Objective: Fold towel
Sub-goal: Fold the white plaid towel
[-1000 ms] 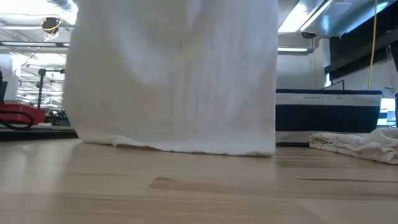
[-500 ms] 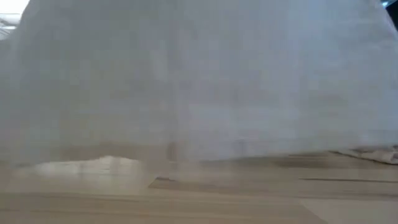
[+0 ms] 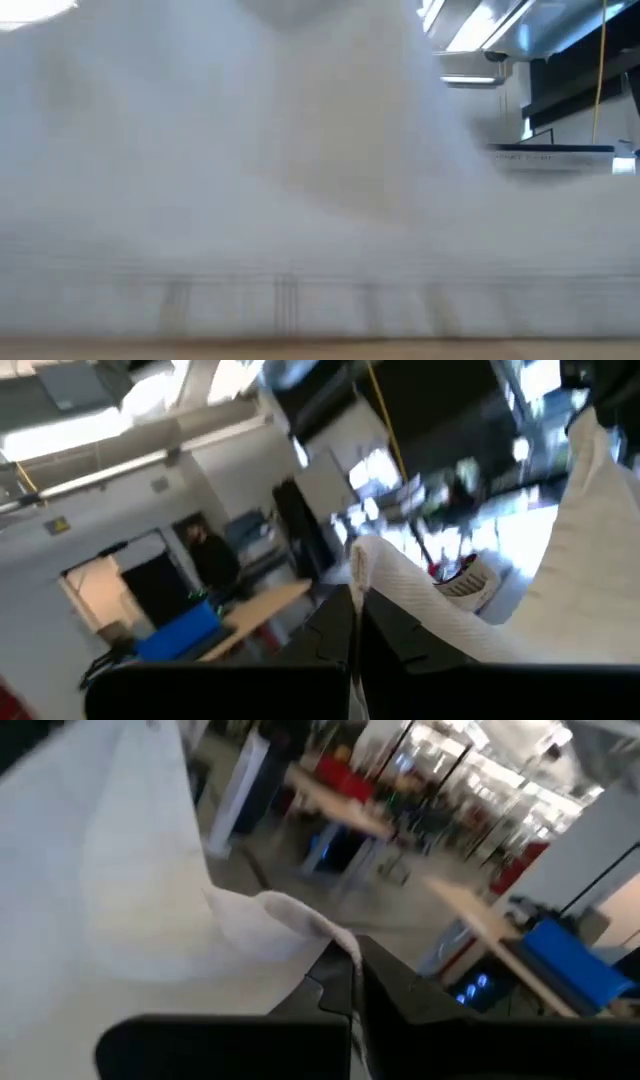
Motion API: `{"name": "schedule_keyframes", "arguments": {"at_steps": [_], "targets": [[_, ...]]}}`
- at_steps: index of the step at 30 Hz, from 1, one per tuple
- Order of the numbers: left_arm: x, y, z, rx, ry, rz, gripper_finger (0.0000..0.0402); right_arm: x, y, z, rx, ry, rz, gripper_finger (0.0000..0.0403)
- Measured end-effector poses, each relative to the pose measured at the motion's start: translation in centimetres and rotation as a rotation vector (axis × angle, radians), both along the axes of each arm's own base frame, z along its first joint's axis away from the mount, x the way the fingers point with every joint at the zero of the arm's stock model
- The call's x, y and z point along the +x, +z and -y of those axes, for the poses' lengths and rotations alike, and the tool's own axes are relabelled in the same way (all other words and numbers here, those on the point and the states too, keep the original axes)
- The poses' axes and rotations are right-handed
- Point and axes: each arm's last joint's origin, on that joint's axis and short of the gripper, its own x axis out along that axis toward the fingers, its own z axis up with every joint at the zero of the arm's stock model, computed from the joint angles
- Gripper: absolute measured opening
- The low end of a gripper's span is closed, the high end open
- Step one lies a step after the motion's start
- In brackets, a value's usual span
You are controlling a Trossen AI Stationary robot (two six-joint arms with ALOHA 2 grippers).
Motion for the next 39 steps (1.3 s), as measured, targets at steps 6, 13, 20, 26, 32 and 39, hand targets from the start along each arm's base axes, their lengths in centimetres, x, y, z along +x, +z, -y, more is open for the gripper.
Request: {"name": "schedule_keyframes", "arguments": {"at_steps": [6,13,20,26,32,39], "targets": [[-0.3,-2.5,-1.1,-0.062,0.083,-0.085,0.0,2.2,-4.6,4.1,0.034,-0.065,-0.114,0.0005],[-1.4,-5.7,-1.7,-0.138,0.128,-0.113,0.0,2.9,-9.4,7.9,0.092,-0.055,-0.181,0.0004],[-2.0,-10.2,-1.7,-0.264,0.14,-0.17,0.0,3.2,-13.3,8.8,0.156,-0.001,-0.264,0.0004],[-2.8,-12.5,-1.5,-0.421,0.079,-0.164,0.0,3.5,-15.4,8.9,0.191,0.079,-0.289,0.0004],[-3.7,-13.9,-1.0,-0.676,-0.067,-0.158,0.0,3.6,-17.5,8.5,0.263,0.199,-0.339,0.0003],[-4.7,-15.5,-0.4,-0.961,-0.123,-0.229,0.0,3.0,-19.3,7.7,0.432,0.321,-0.435,0.0002]]}}
